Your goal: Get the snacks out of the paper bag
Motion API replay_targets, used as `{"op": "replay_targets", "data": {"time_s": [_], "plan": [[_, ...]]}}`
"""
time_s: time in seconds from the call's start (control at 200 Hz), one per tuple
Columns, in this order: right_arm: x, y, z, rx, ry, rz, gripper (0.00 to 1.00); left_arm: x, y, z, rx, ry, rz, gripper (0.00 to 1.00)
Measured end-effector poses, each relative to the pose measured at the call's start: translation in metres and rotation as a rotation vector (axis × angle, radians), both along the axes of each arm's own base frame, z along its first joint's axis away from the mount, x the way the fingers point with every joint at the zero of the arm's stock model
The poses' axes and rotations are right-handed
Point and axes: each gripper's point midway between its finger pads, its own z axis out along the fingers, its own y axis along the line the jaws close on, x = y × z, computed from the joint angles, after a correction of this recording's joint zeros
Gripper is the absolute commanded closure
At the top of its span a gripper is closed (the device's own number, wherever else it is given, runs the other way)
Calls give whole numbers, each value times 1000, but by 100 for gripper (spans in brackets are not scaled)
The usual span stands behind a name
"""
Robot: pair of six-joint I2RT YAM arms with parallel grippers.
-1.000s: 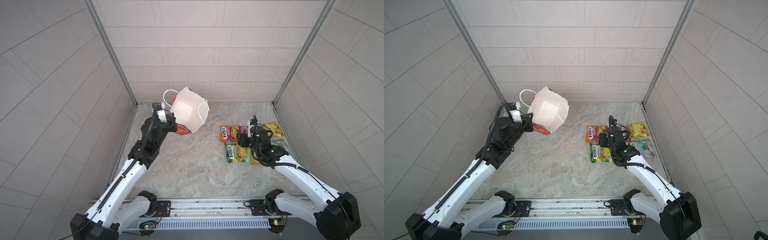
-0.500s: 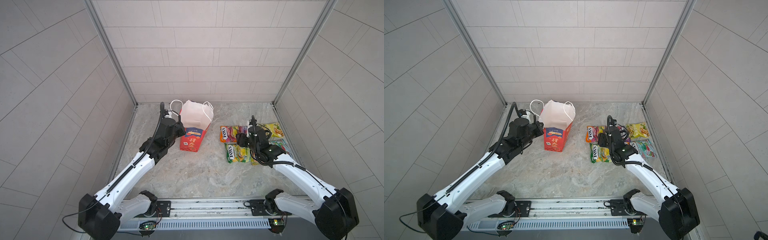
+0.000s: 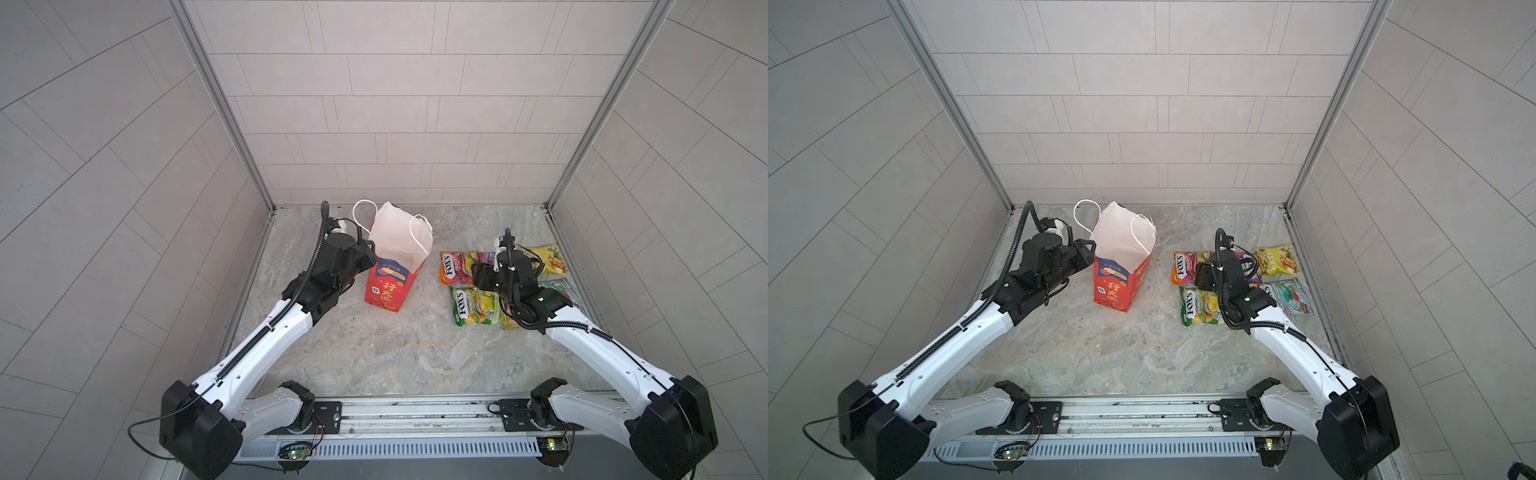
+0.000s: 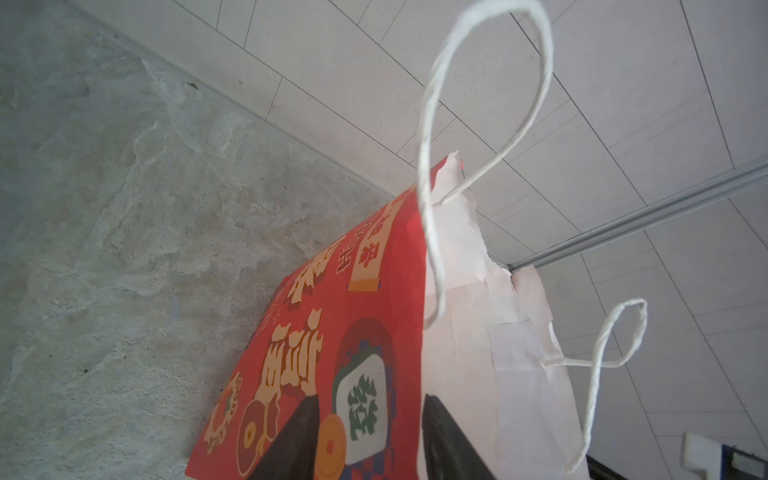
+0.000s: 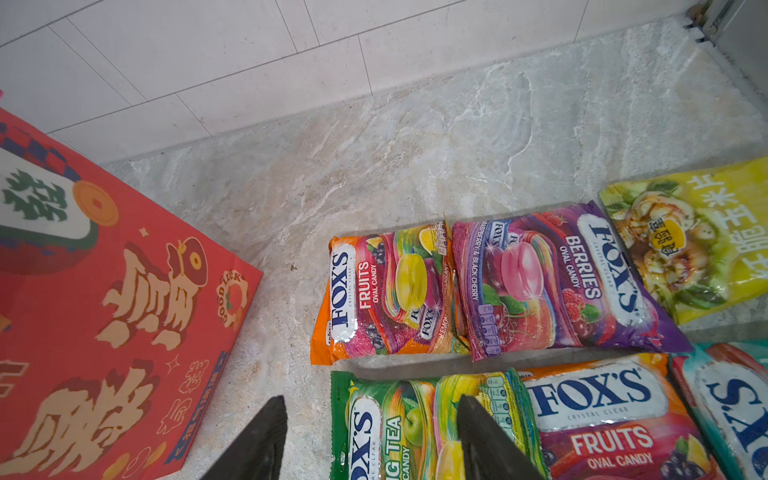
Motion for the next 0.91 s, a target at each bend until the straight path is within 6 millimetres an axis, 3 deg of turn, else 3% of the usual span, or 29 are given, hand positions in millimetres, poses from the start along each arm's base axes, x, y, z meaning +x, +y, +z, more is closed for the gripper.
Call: {"op": "replay_targets", "data": {"time_s": [0.12, 0.255, 0.35, 0.455, 0.595, 0.66, 0.906], "plan": [[4, -5, 16, -16, -61, -17, 26, -7, 13, 25, 83, -90, 1, 34], [6, -18, 35, -29, -150, -60, 23, -21, 36, 64, 160, -248, 43, 33], [7, -29, 45, -48, -227, -95, 19, -29, 51, 74, 214, -351, 81, 32], [0, -41, 41, -82, -310, -130, 14, -33, 66, 47, 310, -398, 128, 25], [-16, -62, 19, -164, -340, -187, 1, -35, 88, -28, 493, -325, 184, 19], [-22, -72, 16, -195, -352, -225, 1, -42, 101, -51, 564, -296, 214, 17], [-47, -107, 5, -302, -407, -363, 1, -67, 148, -69, 676, -334, 418, 9]]}}
